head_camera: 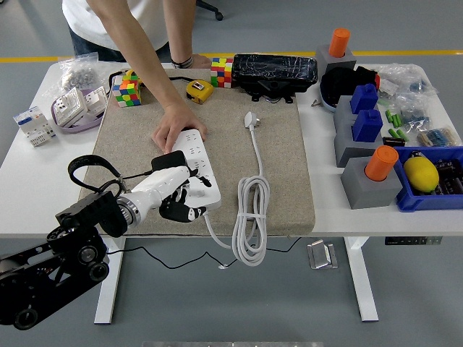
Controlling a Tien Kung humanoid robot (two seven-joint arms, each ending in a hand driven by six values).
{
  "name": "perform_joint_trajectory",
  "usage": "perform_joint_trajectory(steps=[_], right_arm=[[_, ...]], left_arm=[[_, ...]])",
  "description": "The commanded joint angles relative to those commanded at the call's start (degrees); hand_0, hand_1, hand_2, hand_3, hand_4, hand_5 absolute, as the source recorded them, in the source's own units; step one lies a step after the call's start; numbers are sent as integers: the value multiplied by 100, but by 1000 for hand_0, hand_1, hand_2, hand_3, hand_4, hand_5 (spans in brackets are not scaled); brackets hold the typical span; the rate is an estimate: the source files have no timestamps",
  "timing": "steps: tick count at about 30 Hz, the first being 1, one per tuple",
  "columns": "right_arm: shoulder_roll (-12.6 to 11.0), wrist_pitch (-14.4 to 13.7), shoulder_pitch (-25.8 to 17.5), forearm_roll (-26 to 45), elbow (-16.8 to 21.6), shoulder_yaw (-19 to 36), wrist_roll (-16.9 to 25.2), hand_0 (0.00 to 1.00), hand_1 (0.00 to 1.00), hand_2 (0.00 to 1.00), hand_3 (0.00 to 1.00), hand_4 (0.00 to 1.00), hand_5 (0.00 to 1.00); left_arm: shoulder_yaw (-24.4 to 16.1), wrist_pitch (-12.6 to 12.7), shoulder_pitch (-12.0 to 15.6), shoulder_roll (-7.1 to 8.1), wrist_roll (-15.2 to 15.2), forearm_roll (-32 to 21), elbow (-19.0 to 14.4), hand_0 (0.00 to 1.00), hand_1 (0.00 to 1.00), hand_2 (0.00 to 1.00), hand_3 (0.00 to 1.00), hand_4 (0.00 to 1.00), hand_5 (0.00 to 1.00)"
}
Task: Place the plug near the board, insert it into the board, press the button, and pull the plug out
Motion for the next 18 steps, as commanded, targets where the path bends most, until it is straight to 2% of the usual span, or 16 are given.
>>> perform_joint_trajectory(steps=[6,8,18], right_arm=[[-16,0,12,3,-2,-25,0,612,677,647,564,972,581],[-17,0,15,2,0,-33,1,612,677,647,564,972,581],[-39,0,16,8,-2,-75,5,611,677,647,564,972,582]], left_arm=[[25,-80,1,11,118,49,80,65,72,145,829,638,28],[25,-133,7,25,156,32,88,63,71,143,802,643,30],[113,-213,-6,38,181,-38,195,64,69,143,771,641,32]])
